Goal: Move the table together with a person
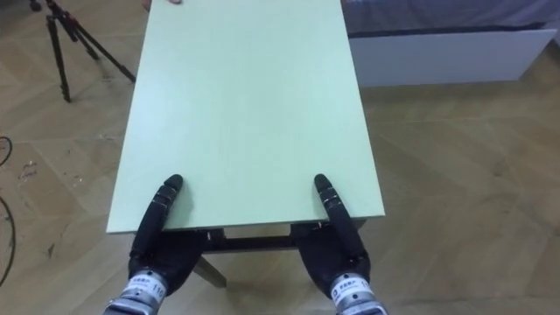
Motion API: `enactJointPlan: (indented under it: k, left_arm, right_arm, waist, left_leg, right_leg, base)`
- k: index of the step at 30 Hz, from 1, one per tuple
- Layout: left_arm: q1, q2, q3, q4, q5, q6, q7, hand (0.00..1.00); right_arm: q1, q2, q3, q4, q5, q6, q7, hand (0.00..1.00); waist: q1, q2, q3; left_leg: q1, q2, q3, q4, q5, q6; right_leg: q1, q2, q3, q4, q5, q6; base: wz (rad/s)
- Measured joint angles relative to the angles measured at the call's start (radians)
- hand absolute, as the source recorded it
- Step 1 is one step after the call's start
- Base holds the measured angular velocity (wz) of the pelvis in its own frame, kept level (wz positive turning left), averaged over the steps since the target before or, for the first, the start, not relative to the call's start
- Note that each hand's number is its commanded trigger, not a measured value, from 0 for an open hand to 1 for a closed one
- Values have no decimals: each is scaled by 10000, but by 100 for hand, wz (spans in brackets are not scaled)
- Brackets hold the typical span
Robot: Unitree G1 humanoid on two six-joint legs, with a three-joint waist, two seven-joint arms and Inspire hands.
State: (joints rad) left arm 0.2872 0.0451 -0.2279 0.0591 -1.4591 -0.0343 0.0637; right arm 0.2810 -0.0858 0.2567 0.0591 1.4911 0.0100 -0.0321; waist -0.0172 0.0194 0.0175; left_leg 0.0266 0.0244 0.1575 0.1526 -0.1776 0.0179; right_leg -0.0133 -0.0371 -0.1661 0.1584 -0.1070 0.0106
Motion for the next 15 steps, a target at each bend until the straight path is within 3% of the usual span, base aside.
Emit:
enactJointPlan:
  k: [4,8,10,11,12,13,15]
  left_arm:
    - [131,-20,-90,-9,-36,-156,-66,100]
    - [166,-13,-365,-8,-17,-368,-126,100]
    - [236,43,-497,-8,-40,-434,-193,100]
    - [280,97,-550,-7,-56,-502,-261,100]
    - [315,104,-605,-3,-72,-561,-314,100]
    - [351,96,-606,-3,-75,-584,-353,100]
    - [821,57,-564,-1,-233,-683,-522,100]
  right_arm:
    - [12,-62,72,0,5,-9,11,100]
    - [70,-37,71,3,-40,-92,44,100]
    - [189,-46,69,4,-35,-94,145,100]
    - [227,-57,70,4,-46,-103,194,100]
    - [289,-60,75,-3,-49,-129,252,100]
    - [308,-66,75,-12,-50,-129,276,100]
    - [441,-223,278,29,-73,-72,265,100]
  waist:
    - [106,-6,-6]
    - [153,-12,-9]
    - [199,-24,-44]
    - [231,-2,-61]
    - [210,-20,-95]
    - [241,-11,-95]
    - [342,176,-133]
  left_leg:
    - [-80,65,-4,286,-121,-42]
    - [-749,285,-101,1606,-499,-152]
    - [-1132,361,-255,2232,-500,-180]
    - [-1372,434,-282,2494,-466,-283]
    - [-1564,524,-213,2677,-379,-535]
    - [-1656,616,-116,2997,-436,-604]
    - [-1725,1267,599,5860,-701,-690]
  right_leg:
    - [-42,29,-25,179,-21,-31]
    - [-428,80,-105,974,-382,-197]
    - [-523,124,-242,1080,-475,-328]
    - [-621,198,-269,1037,-517,-404]
    - [-826,198,-388,979,-530,-538]
    - [-874,103,-555,996,-505,-635]
    - [-742,130,-1422,1225,-620,-847]
  base:
    - [-1]
    - [5]
    - [11]
    - [10]
    - [3]
    - [-20]
    - [-37]
